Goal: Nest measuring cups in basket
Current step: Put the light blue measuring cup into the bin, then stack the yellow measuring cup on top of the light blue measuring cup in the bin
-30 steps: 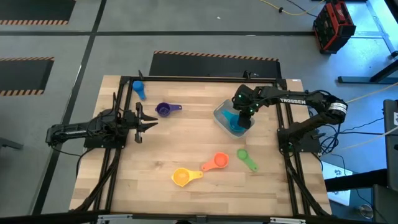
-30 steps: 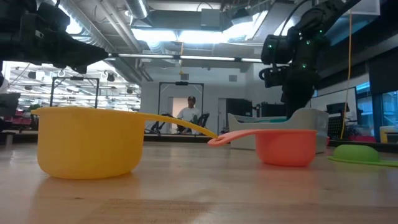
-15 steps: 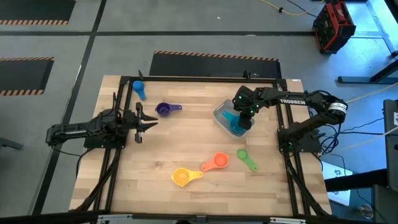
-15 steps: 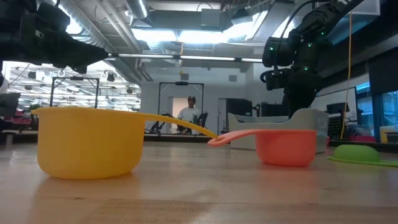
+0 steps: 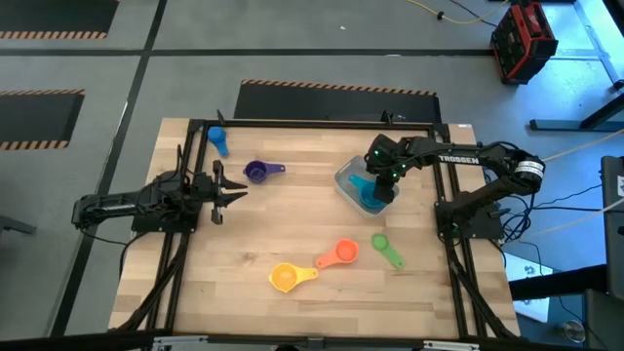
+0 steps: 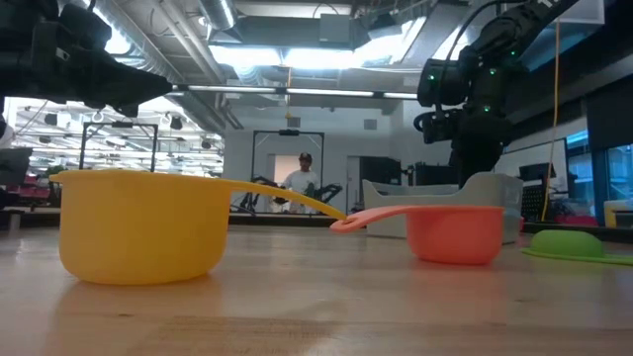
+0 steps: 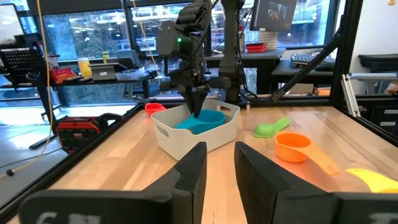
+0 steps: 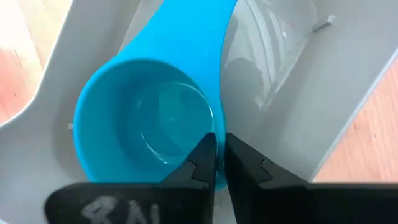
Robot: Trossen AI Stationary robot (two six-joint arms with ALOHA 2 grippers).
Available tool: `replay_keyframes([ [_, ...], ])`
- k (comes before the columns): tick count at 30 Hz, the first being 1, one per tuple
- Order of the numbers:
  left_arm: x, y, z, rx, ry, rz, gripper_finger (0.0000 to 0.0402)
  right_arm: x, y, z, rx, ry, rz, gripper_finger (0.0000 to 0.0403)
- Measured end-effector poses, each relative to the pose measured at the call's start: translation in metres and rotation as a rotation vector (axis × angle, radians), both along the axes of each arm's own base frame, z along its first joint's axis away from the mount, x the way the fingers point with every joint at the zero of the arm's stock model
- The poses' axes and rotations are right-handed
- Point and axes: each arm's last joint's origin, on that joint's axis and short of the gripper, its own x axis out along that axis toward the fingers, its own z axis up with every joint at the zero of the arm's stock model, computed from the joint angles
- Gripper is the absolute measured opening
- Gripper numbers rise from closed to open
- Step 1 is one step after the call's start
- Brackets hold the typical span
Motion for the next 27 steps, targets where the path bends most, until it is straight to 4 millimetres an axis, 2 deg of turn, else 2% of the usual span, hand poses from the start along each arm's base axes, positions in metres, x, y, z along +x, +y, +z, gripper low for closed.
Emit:
replay_keyframes([
  [11,0.0,0.0,0.0,0.0,0.0,0.0,0.0076,0.0001,0.0001,0.0,0.0,-0.001,0.0,0.0102],
  [27,-0.0004,-0.0001,0.0044,0.007,-0.045,-0.001,0.0076,-0.0006,0.0004,0.0022,0.005,0.009,-0.002,0.0107],
])
